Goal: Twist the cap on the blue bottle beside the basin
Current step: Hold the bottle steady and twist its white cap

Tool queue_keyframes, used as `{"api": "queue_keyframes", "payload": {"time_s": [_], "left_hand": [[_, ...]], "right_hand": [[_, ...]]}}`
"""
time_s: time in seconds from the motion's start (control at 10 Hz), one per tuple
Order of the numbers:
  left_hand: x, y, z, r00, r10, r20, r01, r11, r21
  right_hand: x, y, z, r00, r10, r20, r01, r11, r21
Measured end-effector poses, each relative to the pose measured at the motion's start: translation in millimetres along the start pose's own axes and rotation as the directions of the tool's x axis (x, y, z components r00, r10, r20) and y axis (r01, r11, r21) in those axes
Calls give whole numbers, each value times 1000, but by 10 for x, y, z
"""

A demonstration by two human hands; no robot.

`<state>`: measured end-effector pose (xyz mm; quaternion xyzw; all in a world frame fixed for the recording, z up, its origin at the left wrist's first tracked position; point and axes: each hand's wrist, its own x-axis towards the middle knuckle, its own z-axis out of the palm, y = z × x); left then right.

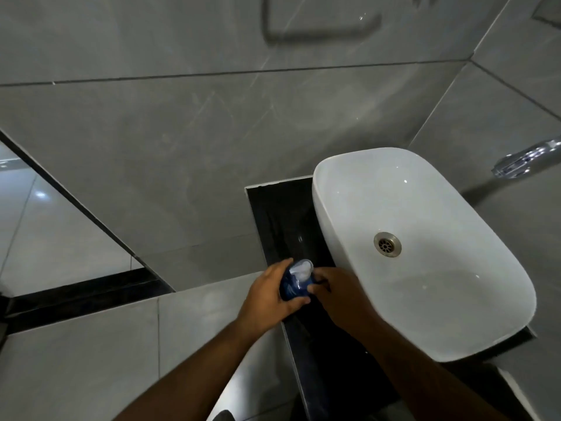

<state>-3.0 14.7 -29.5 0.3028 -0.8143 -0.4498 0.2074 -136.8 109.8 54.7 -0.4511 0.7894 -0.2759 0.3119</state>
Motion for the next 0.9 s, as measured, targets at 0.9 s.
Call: {"api": "queue_keyframes", "payload": {"time_s": [0.9], "left_hand": [[2163,-431,-1045,989,-144,-42,149,975,162]], "right_hand": [[2346,-688,-233,933,-170,-317,203,976,75]]}}
